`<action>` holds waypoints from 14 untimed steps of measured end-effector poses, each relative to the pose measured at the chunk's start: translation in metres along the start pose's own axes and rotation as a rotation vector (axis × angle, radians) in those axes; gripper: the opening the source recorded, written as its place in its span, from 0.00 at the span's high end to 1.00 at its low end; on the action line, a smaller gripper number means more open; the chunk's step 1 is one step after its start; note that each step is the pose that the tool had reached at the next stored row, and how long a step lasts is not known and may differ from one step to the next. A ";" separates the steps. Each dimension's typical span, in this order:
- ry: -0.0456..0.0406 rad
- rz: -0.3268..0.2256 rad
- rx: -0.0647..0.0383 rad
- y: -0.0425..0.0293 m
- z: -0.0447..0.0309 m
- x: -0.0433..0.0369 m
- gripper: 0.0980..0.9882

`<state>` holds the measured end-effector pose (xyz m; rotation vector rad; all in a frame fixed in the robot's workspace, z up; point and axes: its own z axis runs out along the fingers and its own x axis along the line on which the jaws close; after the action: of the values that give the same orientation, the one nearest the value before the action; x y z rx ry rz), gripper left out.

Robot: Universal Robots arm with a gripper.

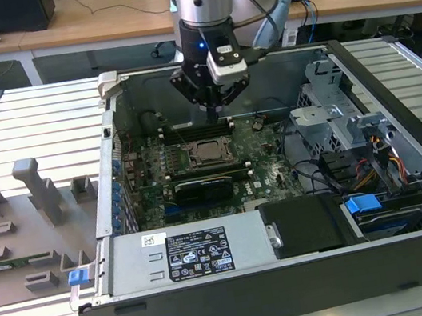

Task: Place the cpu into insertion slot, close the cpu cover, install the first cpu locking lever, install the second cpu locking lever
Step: 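Install the first cpu locking lever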

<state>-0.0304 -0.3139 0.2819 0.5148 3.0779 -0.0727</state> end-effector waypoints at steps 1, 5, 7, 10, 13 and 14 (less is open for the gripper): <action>-0.0010 -0.023 -0.001 0.0000 0.0000 0.0000 0.99; -0.0039 -0.092 -0.002 0.0000 0.0000 0.0000 0.99; -0.0049 -0.114 -0.003 0.0000 0.0000 0.0000 0.99; -0.0071 -0.165 -0.004 0.0000 0.0000 0.0000 0.99; -0.0090 -0.213 -0.006 0.0000 0.0000 0.0000 0.99; -0.0095 -0.223 -0.006 0.0000 0.0000 0.0000 0.99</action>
<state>-0.0304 -0.3139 0.2820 0.1686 3.1111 -0.0688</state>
